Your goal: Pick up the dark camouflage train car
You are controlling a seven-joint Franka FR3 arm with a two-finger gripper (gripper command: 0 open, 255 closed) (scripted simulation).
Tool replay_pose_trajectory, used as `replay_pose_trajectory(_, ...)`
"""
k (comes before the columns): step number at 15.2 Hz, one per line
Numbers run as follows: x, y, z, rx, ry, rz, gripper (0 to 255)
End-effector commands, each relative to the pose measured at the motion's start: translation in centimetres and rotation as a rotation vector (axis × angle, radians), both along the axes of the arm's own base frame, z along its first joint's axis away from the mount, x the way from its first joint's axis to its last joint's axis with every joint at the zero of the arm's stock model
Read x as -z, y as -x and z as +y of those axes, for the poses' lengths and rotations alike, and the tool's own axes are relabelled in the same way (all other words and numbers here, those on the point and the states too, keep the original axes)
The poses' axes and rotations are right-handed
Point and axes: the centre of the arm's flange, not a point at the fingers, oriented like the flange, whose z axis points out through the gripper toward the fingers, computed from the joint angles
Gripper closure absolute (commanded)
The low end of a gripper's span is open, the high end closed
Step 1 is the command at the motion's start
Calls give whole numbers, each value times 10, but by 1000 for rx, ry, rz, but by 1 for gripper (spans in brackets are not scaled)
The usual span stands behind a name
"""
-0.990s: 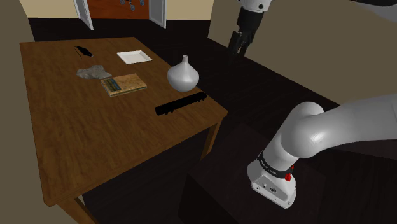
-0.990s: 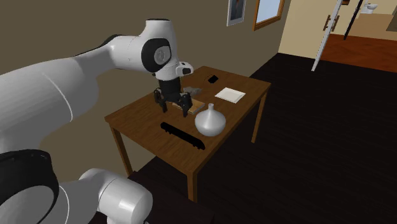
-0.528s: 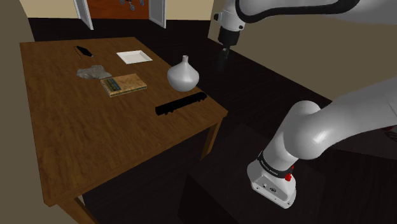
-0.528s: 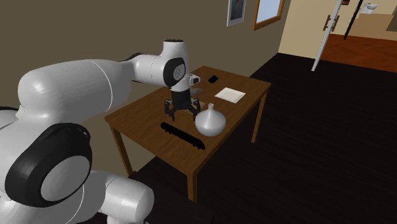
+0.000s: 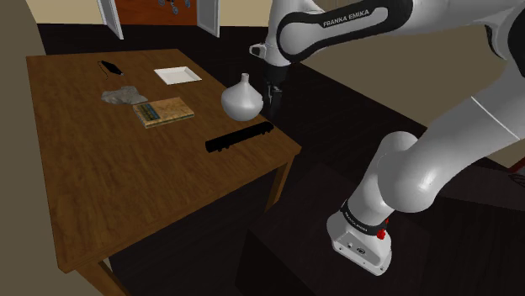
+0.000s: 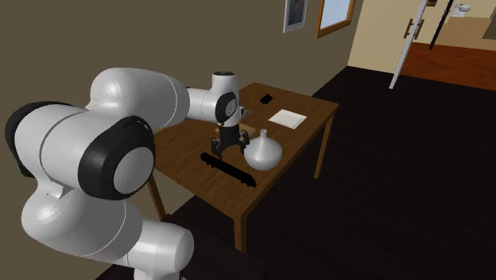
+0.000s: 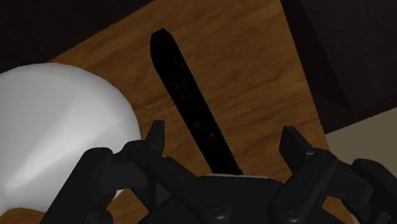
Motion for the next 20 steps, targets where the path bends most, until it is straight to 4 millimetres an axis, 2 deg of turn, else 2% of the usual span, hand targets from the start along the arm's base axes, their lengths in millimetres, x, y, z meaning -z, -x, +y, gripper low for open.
replay_pose_trajectory(1,21,-16,10,-121,-1,6,0)
replay_pose_trajectory(8,91,-46,55,-504,-6,33,0)
replay_pose_trajectory(15,128,-46,55,-504,-6,33,0)
replay_pose_trajectory(17,131,-46,55,-504,-6,33,0)
replay_pose_trajectory(18,130,-45,55,-504,-6,32,255)
replay_pose_trajectory(20,130,-45,55,-504,-6,32,255)
